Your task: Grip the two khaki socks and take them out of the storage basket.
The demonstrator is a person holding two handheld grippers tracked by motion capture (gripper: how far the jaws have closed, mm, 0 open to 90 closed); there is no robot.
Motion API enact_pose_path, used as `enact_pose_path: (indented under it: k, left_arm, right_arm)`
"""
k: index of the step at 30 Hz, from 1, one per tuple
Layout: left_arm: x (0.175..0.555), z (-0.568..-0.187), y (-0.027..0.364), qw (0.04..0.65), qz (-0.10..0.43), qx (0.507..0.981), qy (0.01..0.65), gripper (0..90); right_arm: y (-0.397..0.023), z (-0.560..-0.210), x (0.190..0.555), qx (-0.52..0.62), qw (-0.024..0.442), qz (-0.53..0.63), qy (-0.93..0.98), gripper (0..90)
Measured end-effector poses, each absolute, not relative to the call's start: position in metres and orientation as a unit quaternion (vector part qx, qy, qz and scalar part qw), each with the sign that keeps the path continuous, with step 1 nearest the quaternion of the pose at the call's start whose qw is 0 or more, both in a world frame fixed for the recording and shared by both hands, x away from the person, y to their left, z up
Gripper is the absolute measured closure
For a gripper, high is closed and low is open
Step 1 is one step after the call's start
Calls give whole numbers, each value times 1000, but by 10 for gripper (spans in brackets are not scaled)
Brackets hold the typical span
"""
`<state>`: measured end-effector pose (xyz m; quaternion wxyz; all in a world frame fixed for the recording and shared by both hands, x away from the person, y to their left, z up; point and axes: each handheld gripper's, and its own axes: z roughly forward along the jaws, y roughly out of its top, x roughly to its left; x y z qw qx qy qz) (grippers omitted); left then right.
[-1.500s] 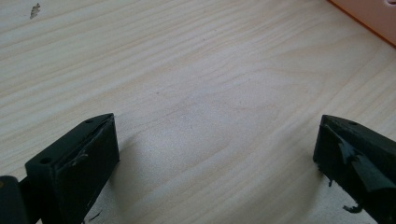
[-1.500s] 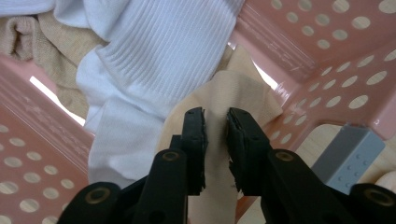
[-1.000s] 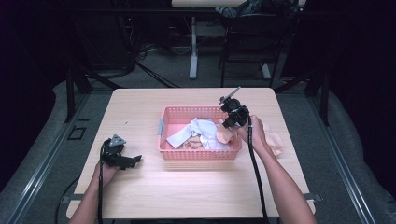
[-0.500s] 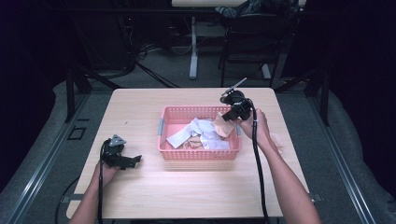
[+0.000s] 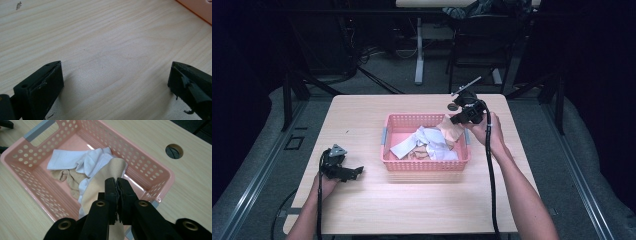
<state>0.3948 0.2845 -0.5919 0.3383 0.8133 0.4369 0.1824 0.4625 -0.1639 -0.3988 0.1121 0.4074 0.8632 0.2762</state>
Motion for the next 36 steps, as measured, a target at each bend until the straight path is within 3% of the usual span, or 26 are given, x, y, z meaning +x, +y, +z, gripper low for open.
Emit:
enact_pose_path:
  k: [16,36]
  left_arm:
    - [395,-592,285,338,182,813,437,0]
    - [395,-592,285,338,183,813,437,0]
  right_arm:
    - [-189,-369,453,415,131,297,850,865]
    - [-246,-364,448,449,154,289,832,865]
